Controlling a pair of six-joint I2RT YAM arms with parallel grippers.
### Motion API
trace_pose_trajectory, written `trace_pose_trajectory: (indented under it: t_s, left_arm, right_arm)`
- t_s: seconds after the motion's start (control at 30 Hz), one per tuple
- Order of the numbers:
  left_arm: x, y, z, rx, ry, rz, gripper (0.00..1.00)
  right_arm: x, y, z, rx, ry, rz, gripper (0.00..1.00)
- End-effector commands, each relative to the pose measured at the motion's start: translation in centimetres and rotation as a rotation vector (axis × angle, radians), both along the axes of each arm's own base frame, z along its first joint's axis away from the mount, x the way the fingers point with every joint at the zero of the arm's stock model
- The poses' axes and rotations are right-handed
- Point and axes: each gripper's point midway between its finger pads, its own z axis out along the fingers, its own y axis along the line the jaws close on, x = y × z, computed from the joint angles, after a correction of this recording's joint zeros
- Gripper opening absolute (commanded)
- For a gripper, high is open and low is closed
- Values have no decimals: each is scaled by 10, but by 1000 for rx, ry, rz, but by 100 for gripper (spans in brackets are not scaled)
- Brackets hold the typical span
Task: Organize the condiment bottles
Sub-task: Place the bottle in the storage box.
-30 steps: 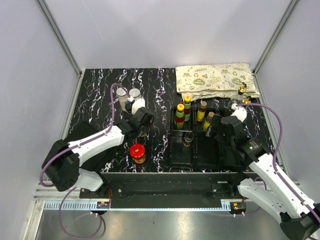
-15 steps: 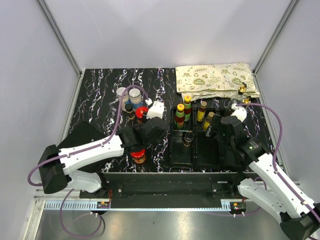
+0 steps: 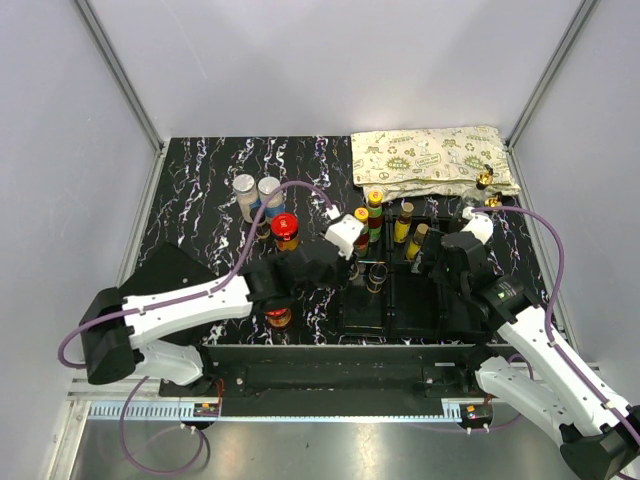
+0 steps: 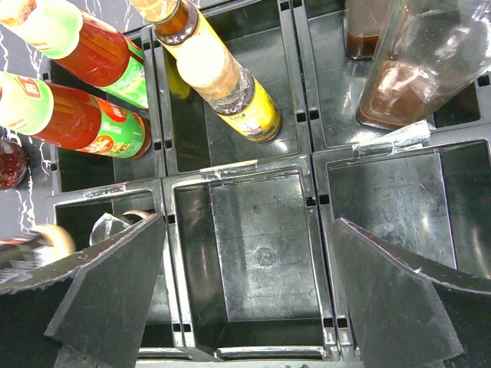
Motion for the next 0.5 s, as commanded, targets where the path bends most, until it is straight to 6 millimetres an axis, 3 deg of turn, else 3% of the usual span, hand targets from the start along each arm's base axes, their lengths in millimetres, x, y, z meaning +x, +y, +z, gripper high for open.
trace_pose_trajectory:
  t_s: [0.0, 0.17, 0.47]
  left_arm:
    - [-4, -34, 11, -52, -12, -111, 2]
    - [-6, -49, 1, -51, 17, -140, 2]
    - [-1, -55, -31, 16, 54, -129, 2]
  right_arm:
    - [7, -4, 15, 5, -49, -31, 100]
    - [7, -5, 13, -2, -47, -33, 100]
    - [7, -6, 11, -9, -43, -38, 100]
